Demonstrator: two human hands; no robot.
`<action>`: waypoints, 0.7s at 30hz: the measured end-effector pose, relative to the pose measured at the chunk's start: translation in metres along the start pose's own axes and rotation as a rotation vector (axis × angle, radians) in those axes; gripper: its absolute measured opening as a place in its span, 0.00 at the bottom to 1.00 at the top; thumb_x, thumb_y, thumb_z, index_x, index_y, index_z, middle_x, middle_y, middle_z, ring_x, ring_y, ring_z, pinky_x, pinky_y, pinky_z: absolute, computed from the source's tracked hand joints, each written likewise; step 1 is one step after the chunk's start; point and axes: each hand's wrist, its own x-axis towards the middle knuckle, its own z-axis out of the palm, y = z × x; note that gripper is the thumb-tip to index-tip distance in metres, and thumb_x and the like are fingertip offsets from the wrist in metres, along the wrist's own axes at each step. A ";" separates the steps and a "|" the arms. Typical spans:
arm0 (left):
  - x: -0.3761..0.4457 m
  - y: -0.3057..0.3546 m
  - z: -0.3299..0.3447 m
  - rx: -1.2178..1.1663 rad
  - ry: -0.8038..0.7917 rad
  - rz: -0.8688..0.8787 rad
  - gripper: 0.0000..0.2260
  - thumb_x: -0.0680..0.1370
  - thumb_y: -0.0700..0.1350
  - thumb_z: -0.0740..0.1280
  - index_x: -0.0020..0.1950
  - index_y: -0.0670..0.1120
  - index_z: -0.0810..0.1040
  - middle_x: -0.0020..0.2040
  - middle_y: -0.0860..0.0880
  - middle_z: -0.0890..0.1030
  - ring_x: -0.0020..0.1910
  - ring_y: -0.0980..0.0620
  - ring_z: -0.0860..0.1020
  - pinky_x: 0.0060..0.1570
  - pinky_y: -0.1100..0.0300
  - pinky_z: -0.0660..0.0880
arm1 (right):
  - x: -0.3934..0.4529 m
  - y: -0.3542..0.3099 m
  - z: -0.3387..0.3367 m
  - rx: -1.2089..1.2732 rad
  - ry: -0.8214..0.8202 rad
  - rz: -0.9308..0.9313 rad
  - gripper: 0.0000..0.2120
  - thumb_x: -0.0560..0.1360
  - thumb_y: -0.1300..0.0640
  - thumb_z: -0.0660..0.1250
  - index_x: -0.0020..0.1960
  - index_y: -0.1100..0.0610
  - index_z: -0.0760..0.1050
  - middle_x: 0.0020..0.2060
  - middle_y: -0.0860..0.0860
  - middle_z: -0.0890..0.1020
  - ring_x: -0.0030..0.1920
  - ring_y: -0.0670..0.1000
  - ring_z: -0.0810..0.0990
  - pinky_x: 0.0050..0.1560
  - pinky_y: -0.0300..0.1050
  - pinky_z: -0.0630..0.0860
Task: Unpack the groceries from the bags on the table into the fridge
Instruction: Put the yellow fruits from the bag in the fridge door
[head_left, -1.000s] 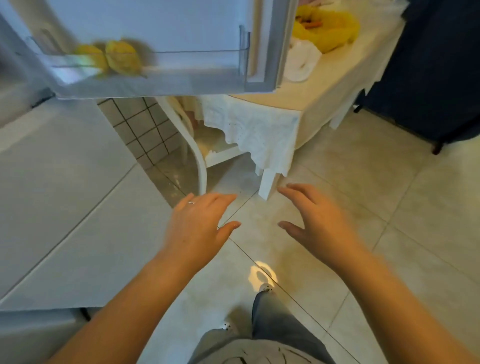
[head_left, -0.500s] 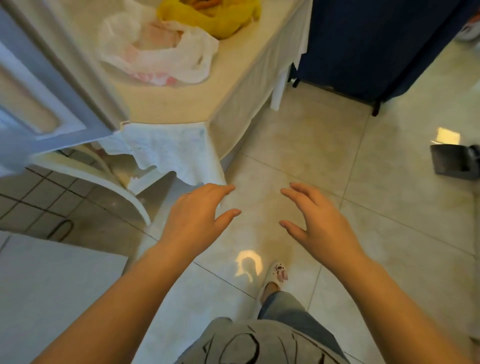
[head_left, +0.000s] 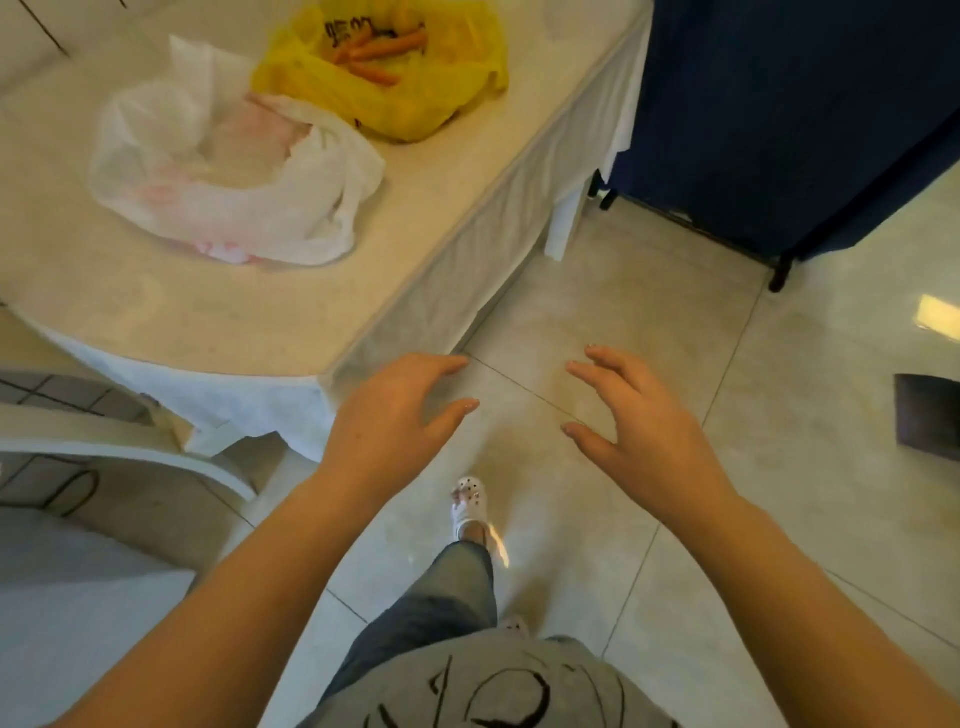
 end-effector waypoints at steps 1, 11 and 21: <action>0.019 -0.003 0.001 -0.009 0.018 0.001 0.19 0.75 0.53 0.67 0.65 0.50 0.74 0.59 0.53 0.77 0.58 0.55 0.75 0.52 0.66 0.66 | 0.020 0.007 -0.002 -0.003 -0.003 -0.016 0.26 0.72 0.51 0.71 0.68 0.54 0.70 0.68 0.52 0.70 0.66 0.53 0.70 0.60 0.46 0.70; 0.241 -0.038 -0.016 -0.015 0.126 -0.020 0.17 0.76 0.54 0.67 0.62 0.50 0.76 0.57 0.52 0.79 0.55 0.52 0.77 0.54 0.60 0.72 | 0.265 0.055 -0.045 -0.072 -0.005 -0.115 0.26 0.72 0.51 0.70 0.68 0.54 0.70 0.68 0.51 0.68 0.66 0.50 0.69 0.63 0.40 0.65; 0.392 -0.065 -0.055 0.005 0.241 -0.085 0.18 0.76 0.56 0.65 0.60 0.47 0.78 0.55 0.49 0.81 0.52 0.49 0.79 0.51 0.58 0.73 | 0.451 0.065 -0.060 -0.035 -0.044 -0.268 0.25 0.71 0.54 0.73 0.66 0.55 0.72 0.67 0.54 0.71 0.64 0.54 0.73 0.59 0.40 0.64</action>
